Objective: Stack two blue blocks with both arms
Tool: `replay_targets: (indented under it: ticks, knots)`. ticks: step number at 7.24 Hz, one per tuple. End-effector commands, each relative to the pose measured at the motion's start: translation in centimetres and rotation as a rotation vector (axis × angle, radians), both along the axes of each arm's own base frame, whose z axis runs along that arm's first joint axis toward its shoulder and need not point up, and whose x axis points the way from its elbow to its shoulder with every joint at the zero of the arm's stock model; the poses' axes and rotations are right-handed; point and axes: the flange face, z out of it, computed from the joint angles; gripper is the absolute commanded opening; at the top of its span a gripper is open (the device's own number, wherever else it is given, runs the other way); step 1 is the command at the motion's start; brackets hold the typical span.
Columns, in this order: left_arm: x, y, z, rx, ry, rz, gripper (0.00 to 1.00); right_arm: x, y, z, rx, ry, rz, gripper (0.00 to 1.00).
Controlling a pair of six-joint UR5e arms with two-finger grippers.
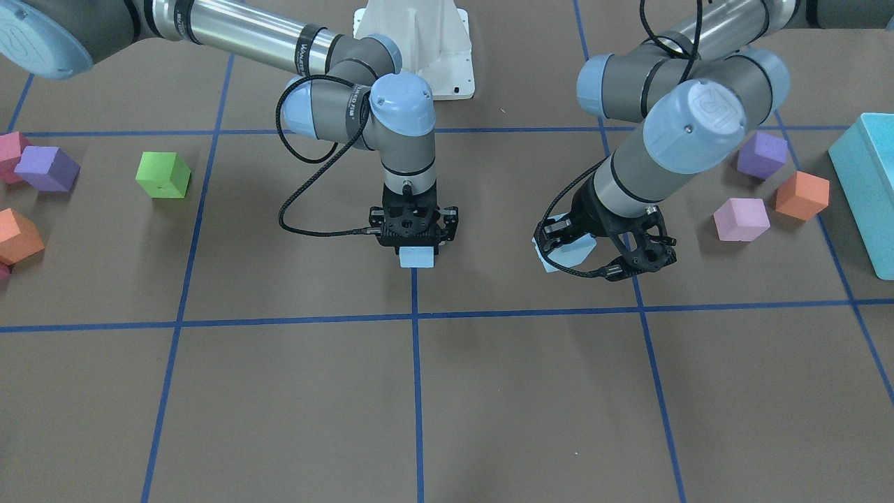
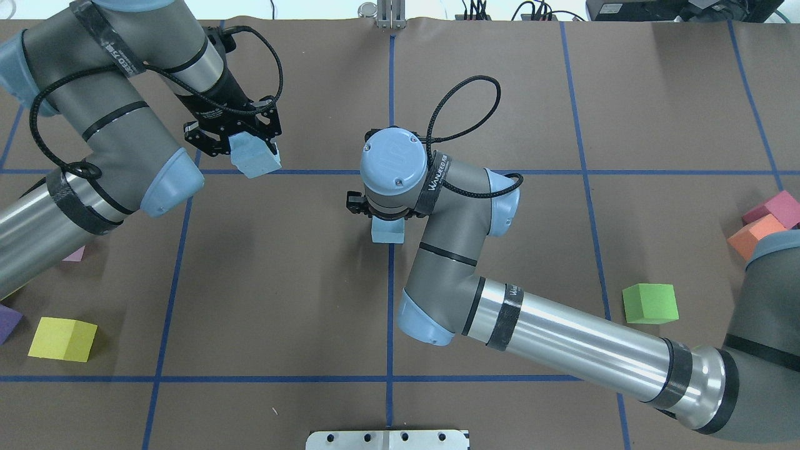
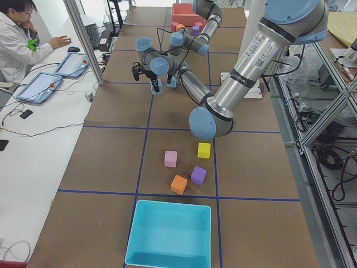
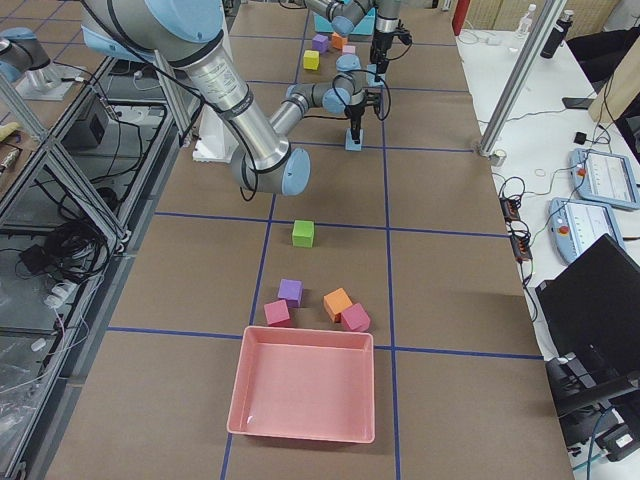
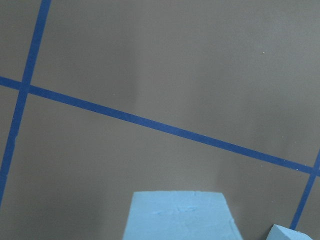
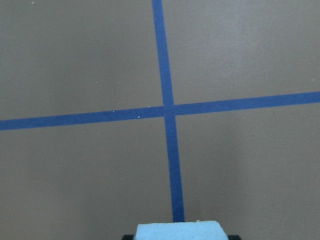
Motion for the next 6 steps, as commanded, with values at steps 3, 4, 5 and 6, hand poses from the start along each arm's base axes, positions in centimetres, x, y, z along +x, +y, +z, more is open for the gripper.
replay_targets:
  ticks: [3, 4, 5, 6]
  knots:
    - [3.2, 1.7, -2.0, 0.019, 0.010, 0.040, 0.46, 4.0, -1.9, -0.3, 0.007, -0.045, -0.032, 1.00]
    - [4.9, 2.6, -3.0, 0.047, 0.001, 0.047, 0.46, 6.2, -3.0, 0.4, 0.026, -0.047, -0.033, 1.00]
    - [7.1, 3.7, -3.7, 0.062, -0.006, 0.066, 0.46, 8.9, -4.3, 1.0, 0.025, -0.063, -0.054, 1.00]
    - [8.5, 2.8, -5.6, 0.052, -0.007, 0.052, 0.46, 11.2, -5.5, 1.4, 0.042, -0.071, -0.068, 1.00]
